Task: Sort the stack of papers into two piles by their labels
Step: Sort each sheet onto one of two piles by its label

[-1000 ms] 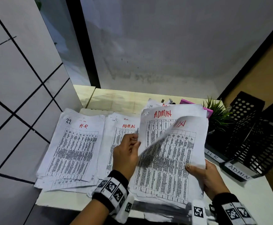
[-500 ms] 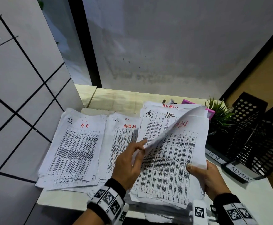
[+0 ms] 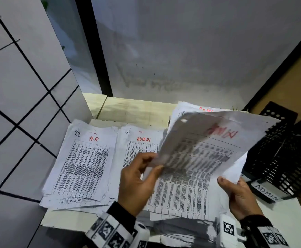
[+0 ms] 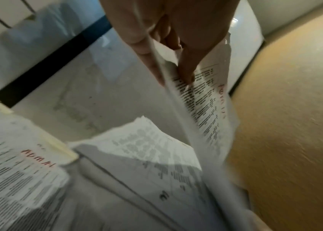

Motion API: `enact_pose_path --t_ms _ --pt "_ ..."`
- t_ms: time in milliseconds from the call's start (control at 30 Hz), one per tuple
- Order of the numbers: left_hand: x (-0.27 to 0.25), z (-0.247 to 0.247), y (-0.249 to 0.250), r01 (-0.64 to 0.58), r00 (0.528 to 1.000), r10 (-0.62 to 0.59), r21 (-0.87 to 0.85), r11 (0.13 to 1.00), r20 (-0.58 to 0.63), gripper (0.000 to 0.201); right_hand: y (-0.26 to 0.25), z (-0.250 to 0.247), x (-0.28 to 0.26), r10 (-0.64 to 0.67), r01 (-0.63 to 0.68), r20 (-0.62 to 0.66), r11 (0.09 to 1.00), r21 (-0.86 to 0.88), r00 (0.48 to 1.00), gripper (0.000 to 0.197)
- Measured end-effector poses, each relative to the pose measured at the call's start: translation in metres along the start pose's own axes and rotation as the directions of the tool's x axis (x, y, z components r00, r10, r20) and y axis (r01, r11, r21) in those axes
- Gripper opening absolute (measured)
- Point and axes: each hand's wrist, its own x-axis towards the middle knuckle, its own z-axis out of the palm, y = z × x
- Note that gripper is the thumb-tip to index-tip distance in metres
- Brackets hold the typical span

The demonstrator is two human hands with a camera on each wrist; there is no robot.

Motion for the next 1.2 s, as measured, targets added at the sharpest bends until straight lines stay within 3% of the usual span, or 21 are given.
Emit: enact_pose_path --t_ms 133,233,367,467,600,733,800,867,900,933,967,1000,1033,1067,1100,1133,1200 --pt "0.017 -0.028 -0.012 0.103 0.979 -0.119 -0.096 0.990 -0.169 0.019 -0.004 -0.003 -0.002 0.003 -0.003 -0.011 1.000 -0.014 1.000 0.031" --pt "0.032 -0.071 -0.041 0.199 0.939 -0.206 -0.052 0.979 -0.275 0.029 -0.005 -0.011 -0.005 0.011 -0.011 -0.084 1.000 0.004 0.996 0.032" --pt "0.039 -0.113 -0.093 0.437 0.870 -0.393 0.093 0.895 -0.298 0.018 -0.009 -0.025 -0.006 0.007 0.006 -0.194 0.998 0.068 0.981 0.033" --pt "0.042 -0.107 -0.113 0.570 0.810 -0.523 0.146 0.809 -0.267 0.019 -0.015 -0.027 -0.007 0.005 0.017 -0.226 0.995 0.096 0.974 0.024" --pt "0.048 -0.083 -0.141 0.647 0.762 -0.603 0.242 0.723 -0.235 0.030 -0.019 -0.022 -0.011 -0.043 0.062 -0.204 0.994 0.086 0.978 0.044" --pt "0.050 -0.060 -0.164 0.687 0.718 -0.662 0.376 0.622 -0.215 0.042 -0.027 -0.013 -0.021 -0.060 0.064 -0.138 0.998 0.022 0.989 0.033" --pt "0.049 -0.042 -0.163 0.666 0.729 -0.636 0.476 0.574 -0.254 0.050 -0.031 -0.009 -0.026 -0.061 0.060 -0.079 0.998 -0.019 0.995 0.032" --pt "0.047 -0.020 -0.149 0.547 0.828 -0.488 0.581 0.603 -0.274 0.052 -0.036 -0.004 -0.027 -0.054 0.051 -0.040 0.997 -0.053 0.998 0.036" --pt "0.045 -0.009 -0.138 0.466 0.878 -0.428 0.589 0.660 -0.215 0.050 -0.038 0.000 -0.027 -0.053 0.051 -0.017 0.996 -0.072 0.998 0.037" --pt "0.044 0.001 -0.122 0.413 0.897 -0.430 0.538 0.735 -0.101 0.053 -0.040 0.004 -0.027 -0.053 0.053 0.006 0.994 -0.091 0.999 0.038" --pt "0.043 0.012 -0.103 0.406 0.880 -0.473 0.448 0.796 0.043 0.063 -0.042 0.009 -0.026 -0.056 0.059 0.029 0.992 -0.110 0.998 0.038" --pt "0.041 0.021 -0.082 0.447 0.819 -0.537 0.365 0.817 0.200 0.078 -0.044 0.015 -0.025 -0.063 0.069 0.048 0.990 -0.125 0.997 0.038" --pt "0.039 0.028 -0.065 0.513 0.715 -0.611 0.338 0.789 0.341 0.088 -0.046 0.019 -0.024 -0.069 0.078 0.069 0.988 -0.131 0.995 0.037" --pt "0.039 0.033 -0.052 0.591 0.607 -0.678 0.333 0.734 0.415 0.086 -0.048 0.024 -0.024 -0.070 0.083 0.096 0.988 -0.130 0.993 0.037" --pt "0.038 0.035 -0.043 0.653 0.561 -0.699 0.282 0.703 0.444 0.077 -0.050 0.028 -0.024 -0.072 0.087 0.121 0.989 -0.123 0.990 0.037" --pt "0.038 0.034 -0.040 0.701 0.571 -0.692 0.176 0.691 0.442 0.071 -0.052 0.030 -0.023 -0.075 0.090 0.131 0.989 -0.118 0.989 0.037" --pt "0.040 0.030 -0.042 0.687 0.675 -0.630 -0.016 0.726 0.384 0.077 -0.054 0.028 -0.021 -0.081 0.096 0.133 0.989 -0.109 0.988 0.039"
